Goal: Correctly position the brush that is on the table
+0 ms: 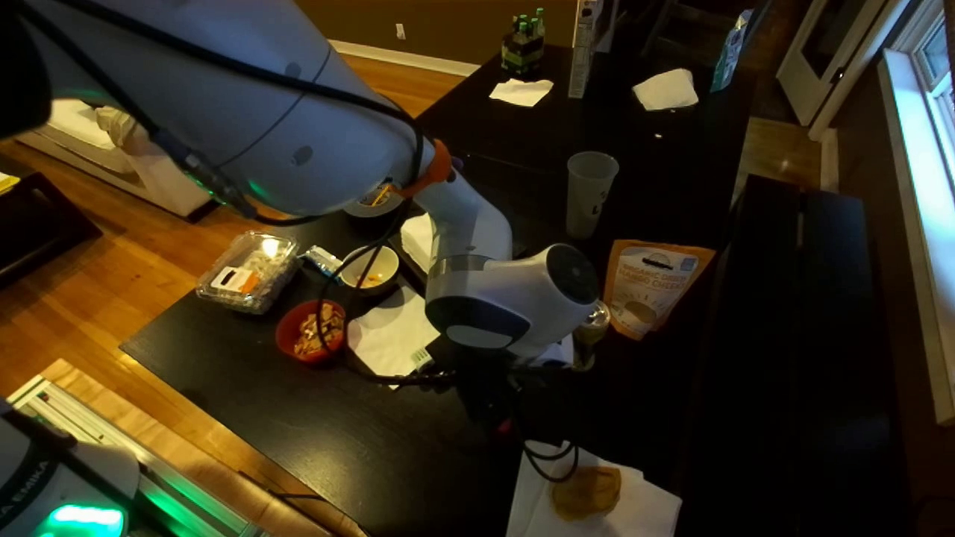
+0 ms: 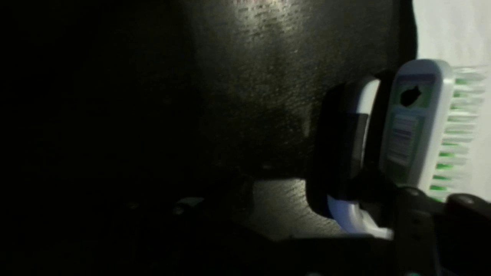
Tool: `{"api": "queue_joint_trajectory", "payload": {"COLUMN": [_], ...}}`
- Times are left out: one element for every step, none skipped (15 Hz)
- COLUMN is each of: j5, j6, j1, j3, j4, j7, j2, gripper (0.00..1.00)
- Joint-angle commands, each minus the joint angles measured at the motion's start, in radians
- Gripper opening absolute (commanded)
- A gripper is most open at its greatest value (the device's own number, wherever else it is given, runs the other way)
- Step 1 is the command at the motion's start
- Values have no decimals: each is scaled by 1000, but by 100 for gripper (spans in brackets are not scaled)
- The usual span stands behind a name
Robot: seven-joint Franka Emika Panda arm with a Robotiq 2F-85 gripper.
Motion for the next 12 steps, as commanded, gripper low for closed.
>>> {"api": "queue_joint_trajectory", "payload": {"j5": [8, 8, 7, 7, 7, 7, 8, 8, 8, 7, 9, 10], "j6": [29, 30, 29, 30, 28, 26, 24, 23, 22, 22, 14, 14], "j1": [-16, -16, -16, -15, -14, -13, -14, -13, -14, -13, -15, -16], "j3": [21, 22, 24, 25, 27, 28, 30, 31, 31, 31, 33, 34], "j4": [-15, -16, -17, -18, -19, -20, -22, -23, -24, -26, -27, -29], "j7": [9, 9, 9, 9, 10, 10, 9, 9, 10, 8, 9, 7], "j2": [-7, -8, -10, -14, -17, -21, -24, -28, -29, -32, -36, -39], "gripper": [46, 39, 32, 27, 20, 13, 6, 2, 5, 6, 6, 6]}}
